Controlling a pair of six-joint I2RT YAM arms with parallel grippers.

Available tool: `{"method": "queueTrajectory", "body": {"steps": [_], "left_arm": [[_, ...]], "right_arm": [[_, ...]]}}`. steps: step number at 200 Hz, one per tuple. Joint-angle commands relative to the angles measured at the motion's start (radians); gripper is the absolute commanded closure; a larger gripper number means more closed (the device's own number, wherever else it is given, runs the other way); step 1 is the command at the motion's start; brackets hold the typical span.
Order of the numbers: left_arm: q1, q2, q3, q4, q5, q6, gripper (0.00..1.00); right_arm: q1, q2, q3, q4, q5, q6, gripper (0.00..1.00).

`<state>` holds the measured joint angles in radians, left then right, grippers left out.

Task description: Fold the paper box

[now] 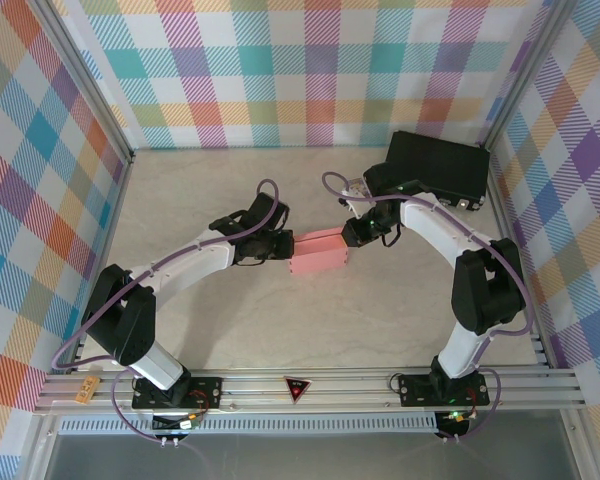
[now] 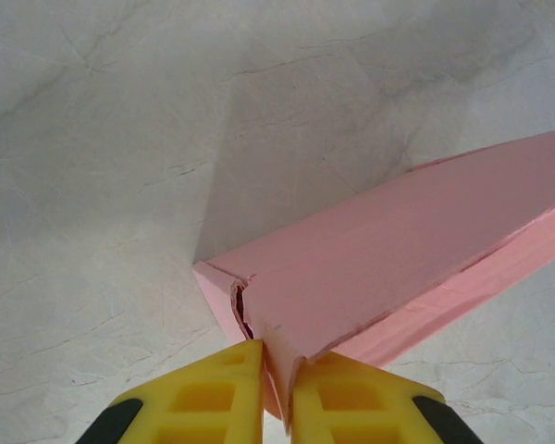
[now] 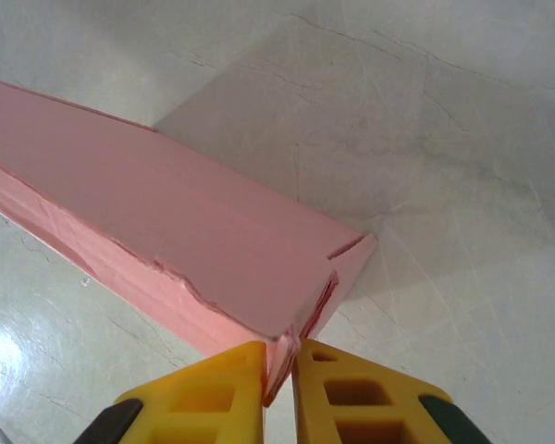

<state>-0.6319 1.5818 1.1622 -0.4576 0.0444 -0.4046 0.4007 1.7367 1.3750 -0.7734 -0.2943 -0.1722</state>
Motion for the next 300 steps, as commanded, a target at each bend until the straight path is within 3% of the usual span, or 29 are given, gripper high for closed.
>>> {"method": "queueTrajectory", "body": {"steps": [1,120,201,300], "left_arm": [[0.006,0.008,0.015,-0.024,0.026,-0.004,0.86],[0.002,0.019,-0.01,-0.04,0.039,0.005,0.9],[-0.02,0.026,0.002,-0.072,0.027,0.044,0.89],[-0.035,0.034,0.025,-0.089,-0.001,0.05,0.87]], "right_arm": [[0.01,0.008,0.007,-0.025,0.008,-0.004,0.84],[0.02,0.005,-0.045,-0.024,-0.037,0.002,0.84],[0.02,-0.093,-0.082,0.064,0.01,0.034,0.65],[0.02,-0.1,-0.095,0.022,0.014,0.038,0.81]]}}
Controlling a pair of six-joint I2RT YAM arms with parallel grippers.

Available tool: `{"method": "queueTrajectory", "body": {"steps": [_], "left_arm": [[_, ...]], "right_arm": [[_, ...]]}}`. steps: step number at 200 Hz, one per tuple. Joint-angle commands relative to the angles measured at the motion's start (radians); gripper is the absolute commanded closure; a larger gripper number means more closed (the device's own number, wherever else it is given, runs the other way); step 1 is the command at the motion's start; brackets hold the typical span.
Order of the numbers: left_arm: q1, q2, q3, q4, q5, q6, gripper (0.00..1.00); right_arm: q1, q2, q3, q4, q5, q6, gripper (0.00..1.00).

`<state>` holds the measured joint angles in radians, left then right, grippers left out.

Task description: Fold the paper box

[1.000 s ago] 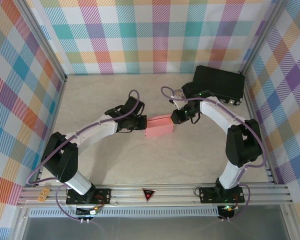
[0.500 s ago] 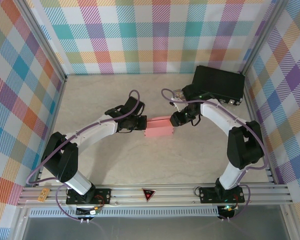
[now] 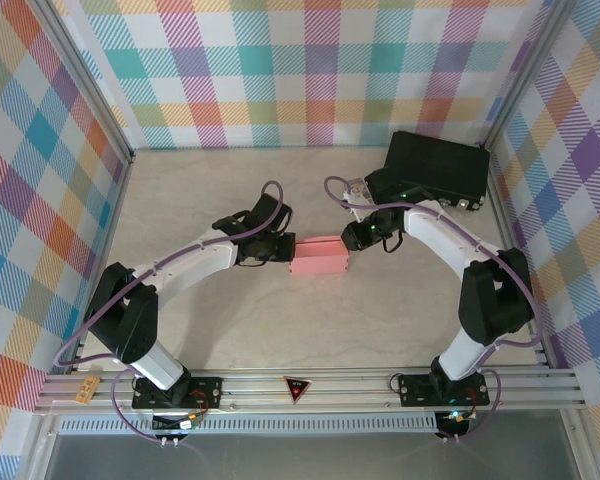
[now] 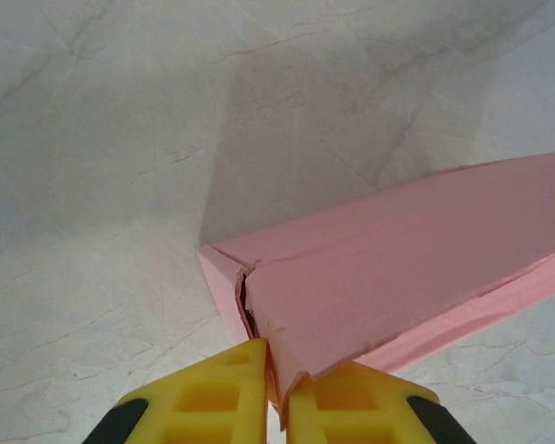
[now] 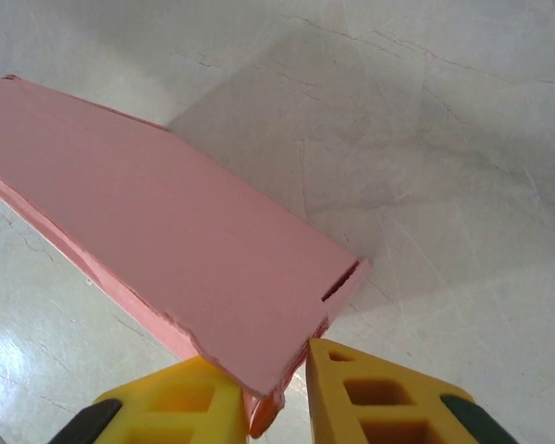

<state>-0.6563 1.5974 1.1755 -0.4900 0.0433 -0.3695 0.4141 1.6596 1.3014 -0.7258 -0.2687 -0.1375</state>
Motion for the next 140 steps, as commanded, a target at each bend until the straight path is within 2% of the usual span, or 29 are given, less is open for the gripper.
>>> {"method": "queueTrajectory", "body": {"steps": [1,32,57,140], "left_arm": [[-0.011,0.018,0.012,-0.056,0.0,0.015,0.87],[-0.012,0.019,0.013,-0.053,0.006,0.015,0.86],[-0.016,0.019,0.009,-0.053,0.006,0.015,0.86],[-0.022,0.013,0.003,-0.043,0.011,0.015,0.83]], "right_arm": [[0.007,-0.023,-0.022,-0.026,-0.012,0.003,0.81],[0.008,-0.017,-0.042,-0.025,-0.029,0.013,0.89],[0.007,-0.018,-0.058,-0.021,-0.033,0.022,0.91],[0.035,-0.017,-0.071,-0.002,-0.061,0.096,0.88]]}}
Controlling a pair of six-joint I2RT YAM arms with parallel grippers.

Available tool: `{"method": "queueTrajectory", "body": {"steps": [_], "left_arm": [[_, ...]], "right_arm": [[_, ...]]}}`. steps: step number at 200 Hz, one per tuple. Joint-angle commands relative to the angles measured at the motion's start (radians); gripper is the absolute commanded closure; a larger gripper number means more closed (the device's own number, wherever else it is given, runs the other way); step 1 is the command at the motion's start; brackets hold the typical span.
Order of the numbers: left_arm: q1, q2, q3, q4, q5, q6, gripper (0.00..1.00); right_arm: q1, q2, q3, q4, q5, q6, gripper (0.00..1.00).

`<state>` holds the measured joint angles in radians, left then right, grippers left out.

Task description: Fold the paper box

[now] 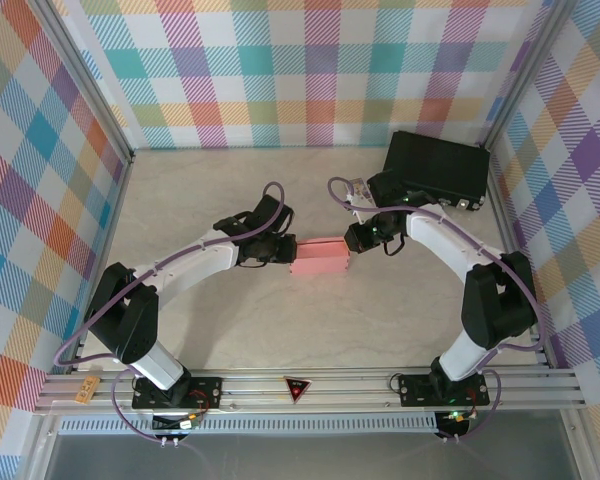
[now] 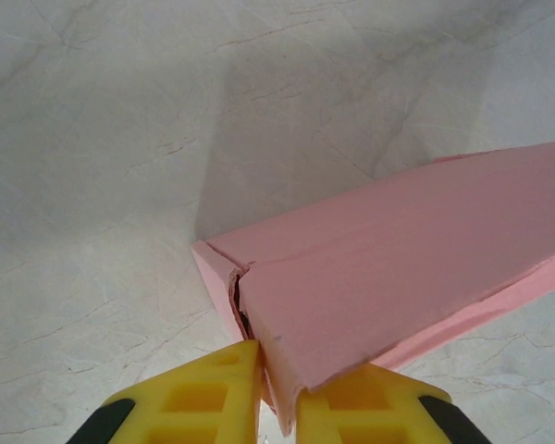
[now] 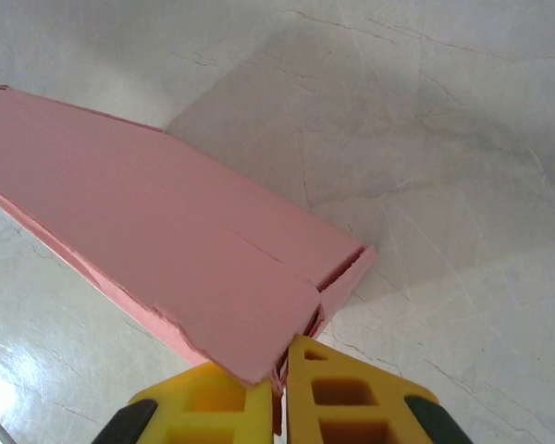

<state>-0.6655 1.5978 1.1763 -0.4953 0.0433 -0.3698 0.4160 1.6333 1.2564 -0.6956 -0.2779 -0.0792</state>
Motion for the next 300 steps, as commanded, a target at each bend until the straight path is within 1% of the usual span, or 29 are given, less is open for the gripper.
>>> {"method": "queueTrajectory", "body": {"steps": [1,59,116,146,183,221,234,300], "left_arm": [[-0.013,0.013,0.002,-0.038,0.01,0.015,0.83],[-0.017,0.013,-0.004,-0.039,-0.006,0.013,0.81],[-0.025,0.011,-0.006,-0.04,-0.016,0.012,0.78],[-0.025,-0.001,-0.004,-0.044,-0.03,0.012,0.75],[-0.025,-0.011,0.0,-0.046,-0.043,0.013,0.68],[-0.026,-0.029,-0.004,-0.042,-0.054,0.015,0.62],[-0.026,-0.037,-0.009,-0.039,-0.057,0.016,0.6],[-0.026,-0.061,-0.021,-0.054,-0.099,0.024,0.59]], "right_arm": [[0.033,0.009,-0.026,-0.032,-0.052,0.038,0.88],[0.071,0.019,-0.032,-0.039,0.009,0.091,0.88],[0.108,0.01,-0.041,-0.015,0.06,0.146,0.84],[0.113,-0.017,-0.039,-0.005,0.072,0.164,0.78],[0.113,-0.043,-0.041,0.002,0.076,0.173,0.71],[0.113,-0.056,-0.044,-0.005,0.109,0.182,0.67],[0.113,-0.063,-0.049,-0.002,0.115,0.185,0.67],[0.113,-0.09,-0.07,0.011,0.153,0.208,0.66]]}}
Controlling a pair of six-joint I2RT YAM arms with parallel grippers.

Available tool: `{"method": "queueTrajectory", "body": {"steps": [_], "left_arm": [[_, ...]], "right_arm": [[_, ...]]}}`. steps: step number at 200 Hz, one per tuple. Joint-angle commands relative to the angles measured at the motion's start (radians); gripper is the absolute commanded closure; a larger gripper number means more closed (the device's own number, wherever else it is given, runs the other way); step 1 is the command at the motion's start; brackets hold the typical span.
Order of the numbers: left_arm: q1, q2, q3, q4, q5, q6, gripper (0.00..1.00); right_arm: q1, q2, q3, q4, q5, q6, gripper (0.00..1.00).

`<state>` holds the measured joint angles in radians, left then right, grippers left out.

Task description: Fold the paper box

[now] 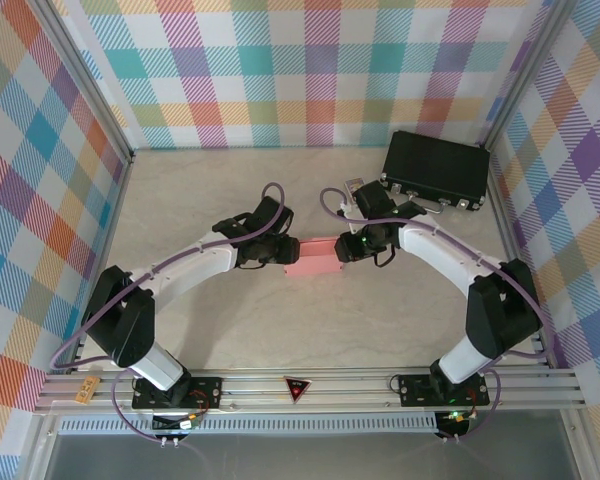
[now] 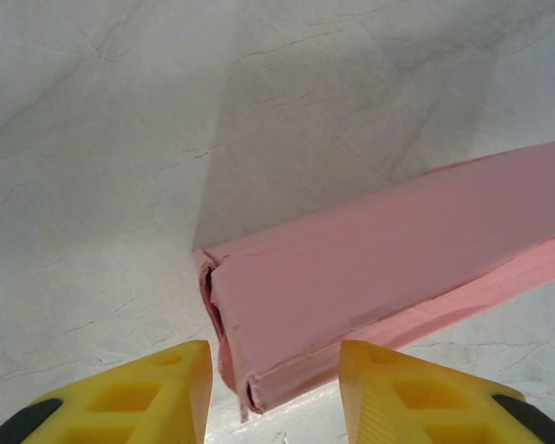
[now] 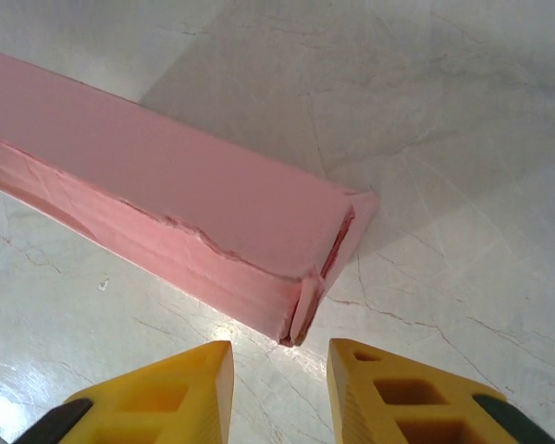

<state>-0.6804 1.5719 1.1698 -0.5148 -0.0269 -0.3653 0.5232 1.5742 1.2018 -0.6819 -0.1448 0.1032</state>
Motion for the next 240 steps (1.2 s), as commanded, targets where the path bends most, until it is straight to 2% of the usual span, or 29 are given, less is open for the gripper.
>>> {"method": "queueTrajectory", "body": {"steps": [1,88,120,162,240], "left_arm": [[-0.011,-0.036,-0.015,-0.034,-0.03,0.02,0.59],[-0.011,-0.075,-0.02,-0.035,-0.054,0.025,0.6],[-0.011,-0.084,-0.03,-0.019,-0.061,0.023,0.64],[-0.011,-0.067,-0.026,-0.014,-0.06,0.018,0.74],[-0.011,-0.044,-0.012,-0.013,-0.052,0.02,0.83]], "right_arm": [[0.006,-0.031,-0.016,-0.003,0.02,0.026,0.66],[0.006,-0.054,-0.013,0.01,0.025,0.042,0.71],[0.006,-0.063,-0.013,0.024,0.03,0.056,0.73],[0.006,-0.06,-0.01,0.029,0.048,0.064,0.74],[0.005,-0.032,0.007,0.033,0.025,0.061,0.8]]}}
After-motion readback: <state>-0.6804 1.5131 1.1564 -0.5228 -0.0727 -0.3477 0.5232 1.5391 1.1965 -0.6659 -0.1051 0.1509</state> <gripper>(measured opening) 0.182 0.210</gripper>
